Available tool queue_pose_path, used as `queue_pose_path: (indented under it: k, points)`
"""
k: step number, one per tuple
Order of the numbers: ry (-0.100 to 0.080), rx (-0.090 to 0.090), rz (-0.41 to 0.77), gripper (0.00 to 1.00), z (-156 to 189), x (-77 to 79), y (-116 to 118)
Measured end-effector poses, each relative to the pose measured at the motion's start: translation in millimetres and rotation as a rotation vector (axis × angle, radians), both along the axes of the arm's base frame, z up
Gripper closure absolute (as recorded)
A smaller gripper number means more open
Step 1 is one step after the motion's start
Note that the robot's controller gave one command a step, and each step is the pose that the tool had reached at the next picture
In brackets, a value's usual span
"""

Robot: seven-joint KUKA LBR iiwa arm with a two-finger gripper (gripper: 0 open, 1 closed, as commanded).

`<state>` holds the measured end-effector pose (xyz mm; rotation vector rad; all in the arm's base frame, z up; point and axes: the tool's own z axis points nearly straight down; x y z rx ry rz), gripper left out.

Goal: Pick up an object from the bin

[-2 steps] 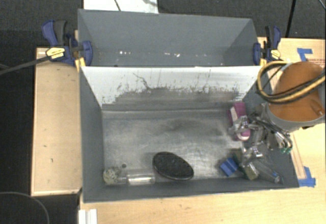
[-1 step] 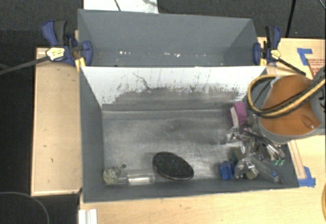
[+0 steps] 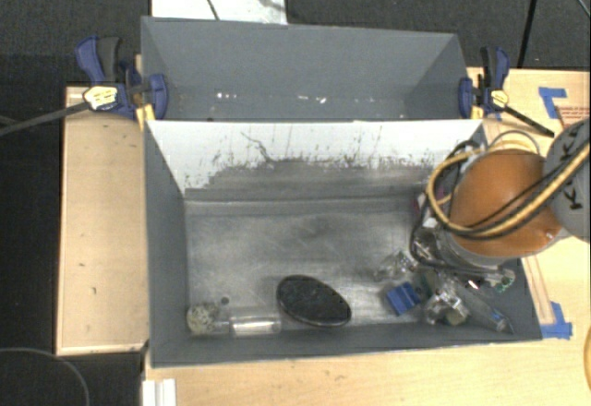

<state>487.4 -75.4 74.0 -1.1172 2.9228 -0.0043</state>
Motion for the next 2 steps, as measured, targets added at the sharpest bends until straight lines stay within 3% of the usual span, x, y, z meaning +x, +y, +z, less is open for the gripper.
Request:
queue_pose_path:
  k: [1, 2]
  points:
    - [-0.001, 0.000, 0.001, 1.00, 0.8, -0.1, -0.3]
    - [0.002, -0.005, 0.234, 1.00, 183.3, 12.1, 3.6]
